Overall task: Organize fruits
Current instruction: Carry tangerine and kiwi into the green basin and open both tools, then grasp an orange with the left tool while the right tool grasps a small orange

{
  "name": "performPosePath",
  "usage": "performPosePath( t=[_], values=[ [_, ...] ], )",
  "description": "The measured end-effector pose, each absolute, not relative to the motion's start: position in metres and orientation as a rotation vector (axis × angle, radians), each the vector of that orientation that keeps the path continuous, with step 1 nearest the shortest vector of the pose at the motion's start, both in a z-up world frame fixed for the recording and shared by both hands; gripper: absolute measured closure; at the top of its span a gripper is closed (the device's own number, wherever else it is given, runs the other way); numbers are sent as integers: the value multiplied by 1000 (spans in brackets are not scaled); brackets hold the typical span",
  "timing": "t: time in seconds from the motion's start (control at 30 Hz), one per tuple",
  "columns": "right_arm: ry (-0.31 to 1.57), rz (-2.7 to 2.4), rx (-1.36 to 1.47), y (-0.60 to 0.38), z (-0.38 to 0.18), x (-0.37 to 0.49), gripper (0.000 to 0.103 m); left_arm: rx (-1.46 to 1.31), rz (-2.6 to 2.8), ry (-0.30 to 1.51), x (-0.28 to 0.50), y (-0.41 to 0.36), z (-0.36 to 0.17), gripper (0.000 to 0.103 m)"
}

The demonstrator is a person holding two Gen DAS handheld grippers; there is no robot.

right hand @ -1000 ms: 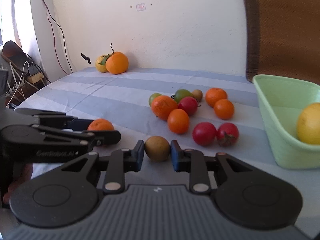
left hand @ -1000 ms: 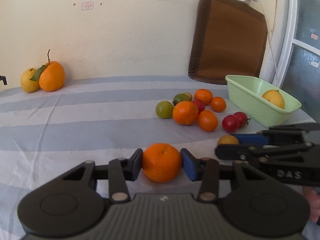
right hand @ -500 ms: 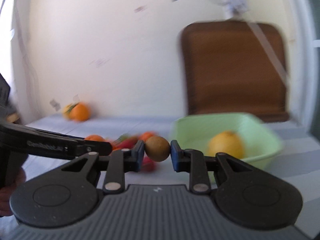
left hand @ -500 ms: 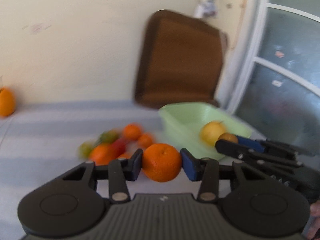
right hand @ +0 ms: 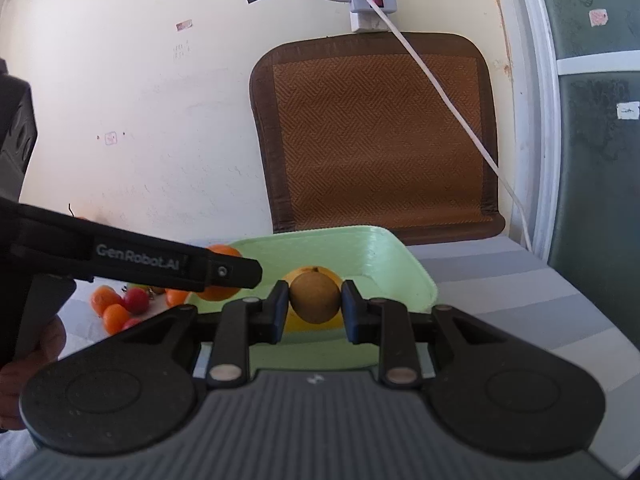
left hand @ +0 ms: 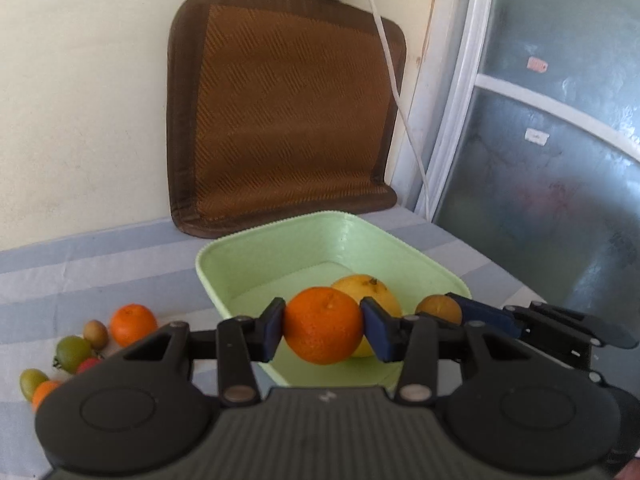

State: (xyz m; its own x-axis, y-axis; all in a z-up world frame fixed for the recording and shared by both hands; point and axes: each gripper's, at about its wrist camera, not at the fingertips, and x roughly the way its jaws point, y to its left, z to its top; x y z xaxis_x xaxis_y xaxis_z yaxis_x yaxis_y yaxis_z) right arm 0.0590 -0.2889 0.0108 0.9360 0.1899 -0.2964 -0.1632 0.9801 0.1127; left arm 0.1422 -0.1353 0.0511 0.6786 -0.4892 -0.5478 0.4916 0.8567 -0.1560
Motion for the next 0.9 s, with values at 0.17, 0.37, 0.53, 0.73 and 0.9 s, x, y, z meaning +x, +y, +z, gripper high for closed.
performPosePath(
  t=[0.17,0.37,0.53,0.73,0.9],
  values=[
    [310,165,105,-295,7,58,72,26,-535,611,141,-141,50,53],
    [277,147,106,-293,17,48,72,-50,-500,500,124,-93,84,53],
    [241,198,128,-279,30,35,72,-115,-352,417,101,-15,102,53],
    [296,340,75,-223,24,39,72,-130,-217,478,85,44,73,53],
    [392,414,-57,-172,8,59,72,-169,-227,544,87,62,45,53]
  ],
)
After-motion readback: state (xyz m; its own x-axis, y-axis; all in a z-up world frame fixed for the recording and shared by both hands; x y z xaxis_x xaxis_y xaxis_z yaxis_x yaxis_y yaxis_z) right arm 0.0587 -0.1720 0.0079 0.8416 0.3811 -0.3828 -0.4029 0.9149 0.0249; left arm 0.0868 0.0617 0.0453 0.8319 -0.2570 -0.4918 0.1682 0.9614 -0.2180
